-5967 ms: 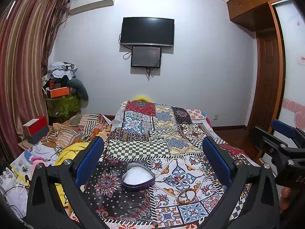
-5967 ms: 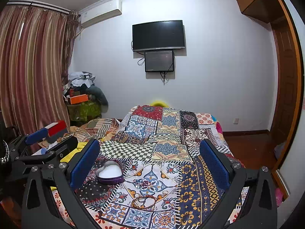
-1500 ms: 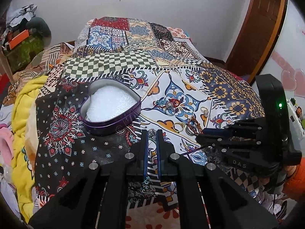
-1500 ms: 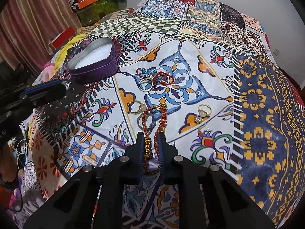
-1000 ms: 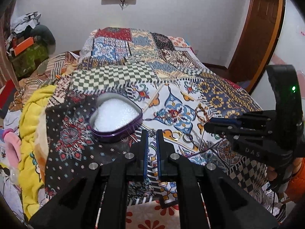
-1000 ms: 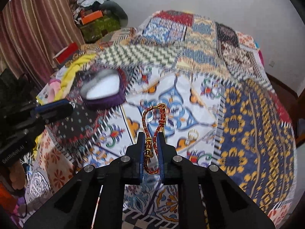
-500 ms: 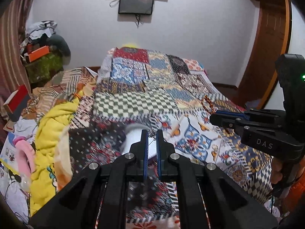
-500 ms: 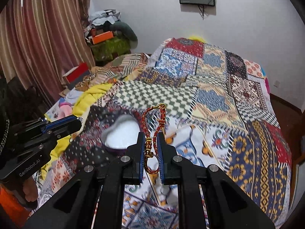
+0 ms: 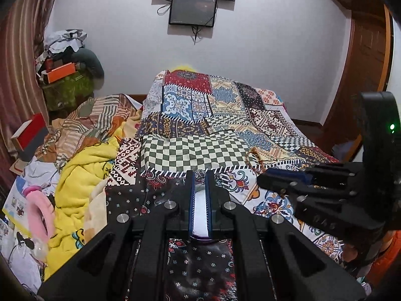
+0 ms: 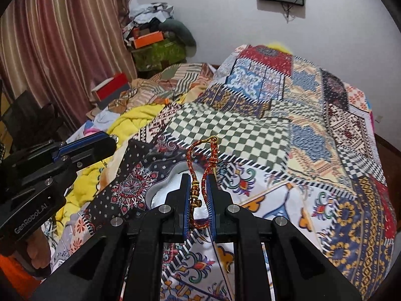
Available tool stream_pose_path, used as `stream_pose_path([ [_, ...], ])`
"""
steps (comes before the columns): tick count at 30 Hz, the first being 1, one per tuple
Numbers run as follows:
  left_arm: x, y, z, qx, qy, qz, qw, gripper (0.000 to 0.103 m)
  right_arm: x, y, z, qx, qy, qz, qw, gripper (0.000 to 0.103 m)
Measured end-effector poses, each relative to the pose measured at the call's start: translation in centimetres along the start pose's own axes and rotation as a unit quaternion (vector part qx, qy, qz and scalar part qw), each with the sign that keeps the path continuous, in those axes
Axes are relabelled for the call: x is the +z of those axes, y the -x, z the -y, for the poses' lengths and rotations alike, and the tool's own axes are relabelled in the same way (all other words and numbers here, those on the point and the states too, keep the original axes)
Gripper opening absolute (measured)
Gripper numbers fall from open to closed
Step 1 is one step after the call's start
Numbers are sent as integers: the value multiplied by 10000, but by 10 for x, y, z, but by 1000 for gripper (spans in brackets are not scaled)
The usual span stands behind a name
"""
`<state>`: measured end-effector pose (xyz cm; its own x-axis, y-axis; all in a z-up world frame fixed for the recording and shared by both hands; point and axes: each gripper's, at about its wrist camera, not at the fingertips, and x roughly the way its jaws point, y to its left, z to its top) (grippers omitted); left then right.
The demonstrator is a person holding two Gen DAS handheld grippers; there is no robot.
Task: Organize jewelry
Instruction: 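Carry the bracelet over the purple tin and open the right tool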
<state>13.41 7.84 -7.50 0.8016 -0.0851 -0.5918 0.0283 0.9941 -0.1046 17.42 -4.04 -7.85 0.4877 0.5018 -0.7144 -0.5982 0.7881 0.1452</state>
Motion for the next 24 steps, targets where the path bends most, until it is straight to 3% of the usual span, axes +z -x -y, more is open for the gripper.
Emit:
stream_pose_path([
  [14, -18, -57, -5, -304, 35, -672, 9973, 6, -10, -57, -4, 141, 197, -663, 9975, 11],
  [24, -25, -79, -10, -478, 116, -984, 9939, 6, -14, -75, -4, 245, 308, -853, 9956, 11],
])
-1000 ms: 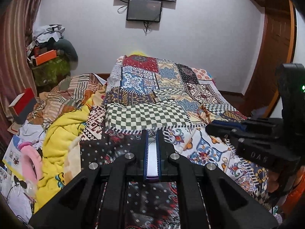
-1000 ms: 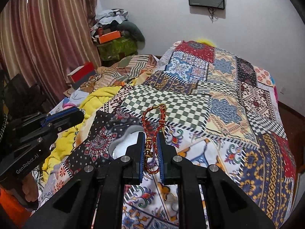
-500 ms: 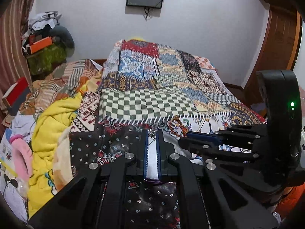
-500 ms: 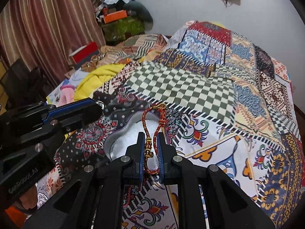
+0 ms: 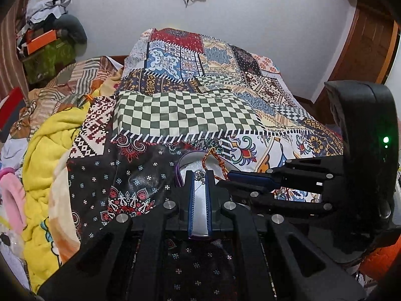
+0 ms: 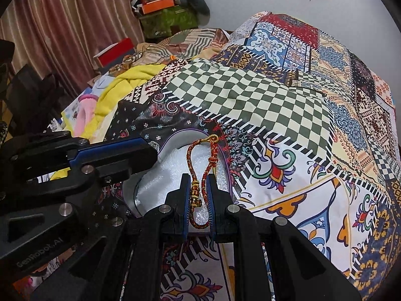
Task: Organize jewelry
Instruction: 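Carry the bracelet over the purple tin and open the right tool, then move the right tool back toward the gold rings on the quilt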
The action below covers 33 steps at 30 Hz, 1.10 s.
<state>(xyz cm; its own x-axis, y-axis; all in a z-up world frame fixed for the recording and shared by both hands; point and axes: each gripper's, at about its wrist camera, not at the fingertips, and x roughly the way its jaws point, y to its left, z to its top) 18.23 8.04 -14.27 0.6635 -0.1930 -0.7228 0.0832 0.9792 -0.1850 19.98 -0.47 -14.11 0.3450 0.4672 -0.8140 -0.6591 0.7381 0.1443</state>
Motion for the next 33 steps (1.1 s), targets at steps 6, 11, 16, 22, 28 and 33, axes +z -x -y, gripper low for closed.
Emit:
stream_pose_path([
  [6, 0, -4, -1, 65, 4, -41, 10000, 6, -1, -1, 0, 3, 51, 13, 10000, 11],
  [11, 2, 2, -3, 163, 21, 11, 9999, 6, 1, 0, -1, -30, 88, -19, 10000, 17],
  [16, 3, 16, -4, 316, 16, 123, 9994, 8, 1, 9, 0, -62, 54, 8, 10000, 31],
  [22, 5, 31, -1, 418, -6, 235, 9988, 10, 2, 38, -1, -236, 64, 277, 9993, 33],
  [28, 7, 55, 14, 487, -116, 462, 9977, 26, 1, 78, 8, -500, -68, 644, 9967, 33],
  [33, 8, 72, 28, 498, -226, 609, 9966, 35, -6, 113, 21, -704, -258, 912, 9930, 36],
])
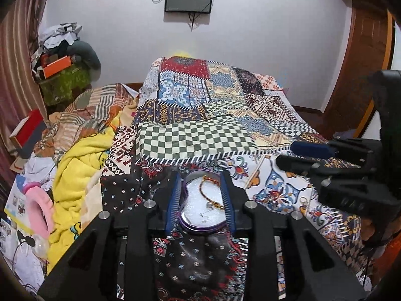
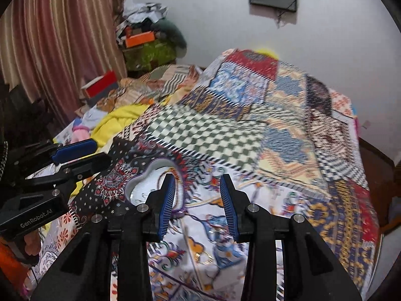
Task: Organize jewelry
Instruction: 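Move the right tool back toward the gold rings on the quilt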
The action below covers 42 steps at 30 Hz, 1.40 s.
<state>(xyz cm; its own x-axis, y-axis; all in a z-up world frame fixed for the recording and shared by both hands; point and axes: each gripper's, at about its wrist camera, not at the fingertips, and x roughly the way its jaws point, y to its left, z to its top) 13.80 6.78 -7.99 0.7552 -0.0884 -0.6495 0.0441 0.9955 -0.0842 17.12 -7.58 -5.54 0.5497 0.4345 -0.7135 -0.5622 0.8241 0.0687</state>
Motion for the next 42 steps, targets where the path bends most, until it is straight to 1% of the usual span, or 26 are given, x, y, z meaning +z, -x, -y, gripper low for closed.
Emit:
stream_pose_path([
  [2, 0, 5, 6, -27, -19, 27, 10000, 39, -2, 13, 8, -123, -76, 106, 9998, 45],
  [4, 0, 8, 12, -47, -45, 28, 10000, 43, -6, 25, 16, -236, -151, 205, 9994, 50],
  [6, -2, 8, 20, -84, -86, 1, 9999, 48, -10, 33, 22, -314, -199, 246, 9990, 50],
  [8, -5, 6, 28, -119, -148, -71, 9998, 49, -15, 40, 30, -403, -266, 250, 9985, 51],
  [13, -15, -4, 49, -253, -288, -310, 9988, 49, -31, 49, 47, -553, -389, 183, 9975, 51],
  [18, -30, -20, 67, -373, -382, -609, 9967, 49, -51, 49, 60, -571, -525, -10, 9970, 52],
  [22, -42, -32, 76, -438, -449, -836, 9945, 49, -69, 41, 65, -473, -644, -259, 9965, 52],
  [27, -59, -46, 81, -479, -480, -1131, 9913, 49, -89, 19, 60, -217, -695, -622, 9954, 52],
  [30, -67, -53, 79, -509, -427, -1263, 9898, 49, -100, -5, 51, -86, -676, -996, 9927, 52],
  [33, -74, -59, 76, -546, -353, -1399, 9880, 49, -109, -23, 43, 37, -610, -1223, 9906, 52],
  [36, -82, -64, 74, -548, -365, -1547, 9858, 49, -112, -34, 37, 132, -563, -1351, 9891, 52],
  [39, -86, -67, 73, -541, -396, -1598, 9849, 49, -112, -42, 36, 189, -572, -1435, 9878, 52],
  [40, -87, -67, 72, -550, -405, -1602, 9847, 49, -111, -43, 35, 173, -559, -1432, 9880, 48],
  [41, -87, -67, 72, -560, -418, -1606, 9845, 49, -112, -43, 35, 165, -528, -1411, 9884, 40],
  [42, -87, -68, 72, -569, -424, -1608, 9844, 49, -112, -43, 34, 149, -484, -1401, 9888, 36],
])
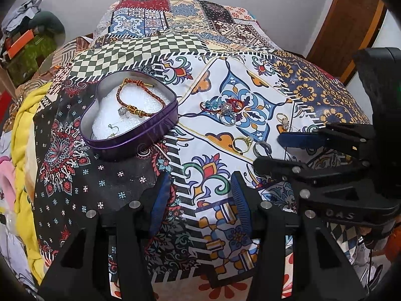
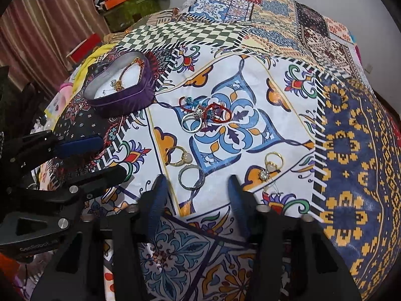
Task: Organize jewelry
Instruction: 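Move the right tool back toward the gold rings on the quilt, then close the right tool on a gold ring and lift it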
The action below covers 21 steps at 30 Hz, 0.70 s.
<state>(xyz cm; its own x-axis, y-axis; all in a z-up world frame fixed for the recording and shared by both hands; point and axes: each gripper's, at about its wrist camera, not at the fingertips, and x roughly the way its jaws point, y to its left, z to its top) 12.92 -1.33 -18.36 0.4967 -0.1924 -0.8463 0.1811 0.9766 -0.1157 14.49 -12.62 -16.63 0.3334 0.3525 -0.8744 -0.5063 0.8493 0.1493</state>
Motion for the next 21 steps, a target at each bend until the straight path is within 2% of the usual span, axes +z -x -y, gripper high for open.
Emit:
stream_pose_path([
  [2, 1, -2, 0, -31, -13, -21, 10000, 49, 0, -1, -1, -10, 14, 25, 10000, 25],
  [4, 3, -6, 2, -45, -21, -50, 10000, 49, 0, -1, -1, -90, -3, 62, 9999, 19],
  [14, 19, -25, 24, -362, -124, -154, 9991, 49, 1, 25, 17, -222, -247, 482, 9983, 19],
  [17, 25, -31, 28, -309, -117, -149, 9993, 49, -1, 34, 27, -316, -385, 606, 9969, 19],
  [19, 27, -34, 31, -313, -117, -135, 9993, 46, -1, 38, 32, -334, -446, 654, 9963, 19],
  [21, 28, -37, 35, -277, -156, -130, 9994, 36, -2, 45, 39, -387, -512, 720, 9953, 19],
])
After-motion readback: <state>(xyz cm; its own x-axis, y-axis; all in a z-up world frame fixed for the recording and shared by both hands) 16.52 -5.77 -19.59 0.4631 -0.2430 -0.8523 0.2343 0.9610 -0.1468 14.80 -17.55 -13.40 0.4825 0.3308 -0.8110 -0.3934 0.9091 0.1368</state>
